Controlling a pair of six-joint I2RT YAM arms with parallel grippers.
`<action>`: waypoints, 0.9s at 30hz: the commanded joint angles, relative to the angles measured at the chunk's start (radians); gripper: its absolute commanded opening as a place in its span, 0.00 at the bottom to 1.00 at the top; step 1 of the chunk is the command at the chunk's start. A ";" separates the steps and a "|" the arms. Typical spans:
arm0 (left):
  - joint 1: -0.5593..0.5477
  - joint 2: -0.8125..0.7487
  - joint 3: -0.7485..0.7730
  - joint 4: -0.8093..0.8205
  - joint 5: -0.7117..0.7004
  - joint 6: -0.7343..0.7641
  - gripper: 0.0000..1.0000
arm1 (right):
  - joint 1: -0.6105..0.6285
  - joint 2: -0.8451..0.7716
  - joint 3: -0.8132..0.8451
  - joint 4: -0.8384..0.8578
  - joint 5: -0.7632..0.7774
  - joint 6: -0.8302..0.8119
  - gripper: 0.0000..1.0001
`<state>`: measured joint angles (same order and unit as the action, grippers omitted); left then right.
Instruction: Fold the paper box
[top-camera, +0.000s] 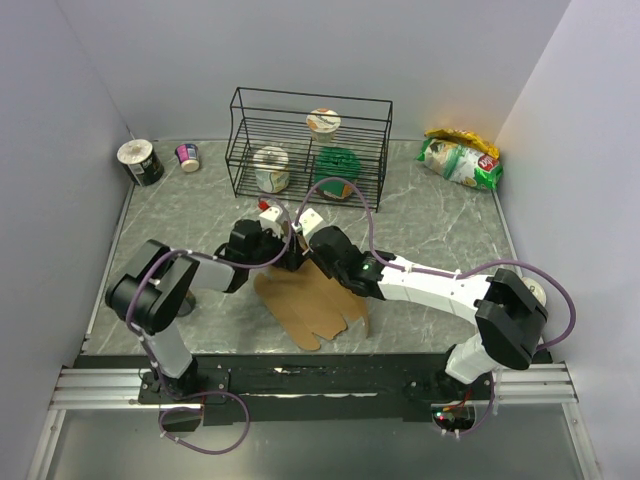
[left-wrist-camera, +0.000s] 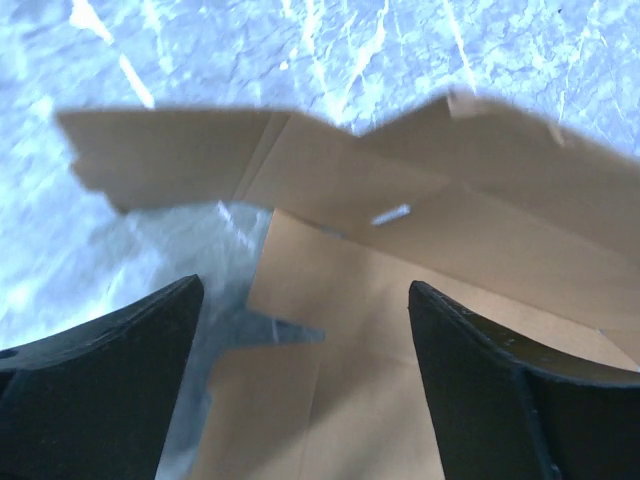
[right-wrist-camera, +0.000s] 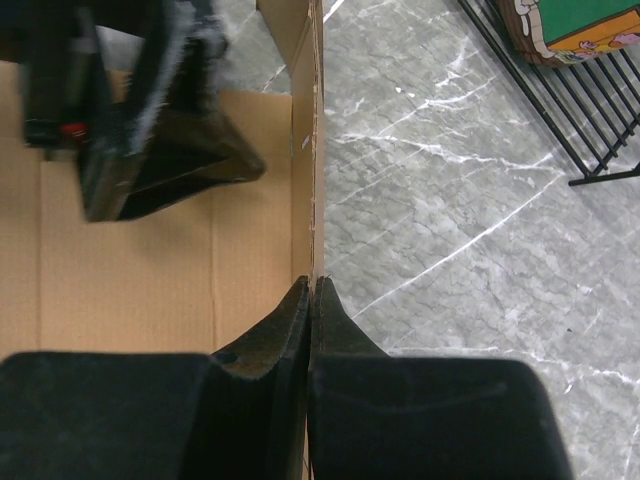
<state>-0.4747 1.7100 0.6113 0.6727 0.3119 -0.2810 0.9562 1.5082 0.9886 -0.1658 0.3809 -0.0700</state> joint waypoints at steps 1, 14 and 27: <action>-0.001 0.042 0.056 0.033 0.075 0.043 0.87 | 0.004 0.007 -0.004 -0.034 -0.062 0.021 0.00; 0.005 0.108 0.030 0.057 0.111 0.005 0.63 | 0.001 0.010 -0.007 -0.037 -0.056 0.018 0.00; 0.004 0.091 -0.065 0.327 0.199 -0.142 0.48 | -0.001 0.029 0.005 -0.040 -0.048 0.018 0.00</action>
<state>-0.4534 1.8038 0.5732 0.8875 0.4065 -0.3534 0.9558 1.5078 0.9894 -0.1661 0.3771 -0.0727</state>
